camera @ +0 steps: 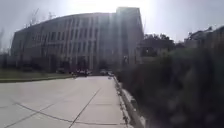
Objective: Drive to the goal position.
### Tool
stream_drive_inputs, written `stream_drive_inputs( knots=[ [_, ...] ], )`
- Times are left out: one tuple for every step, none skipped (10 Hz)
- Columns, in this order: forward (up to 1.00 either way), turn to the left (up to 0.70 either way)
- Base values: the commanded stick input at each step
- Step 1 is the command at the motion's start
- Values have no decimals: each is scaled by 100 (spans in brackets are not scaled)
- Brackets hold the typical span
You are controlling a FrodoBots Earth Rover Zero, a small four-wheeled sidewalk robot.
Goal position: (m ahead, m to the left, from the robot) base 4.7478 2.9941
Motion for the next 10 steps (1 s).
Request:
stream_drive_inputs(
  knots=[
    [100, 0],
    [100, 0],
    [100, 0],
    [100, 0],
    [100, 0],
    [100, 0],
    [100, 0],
    [100, 0],
    [100, 0],
    [100, 0]
  ],
)
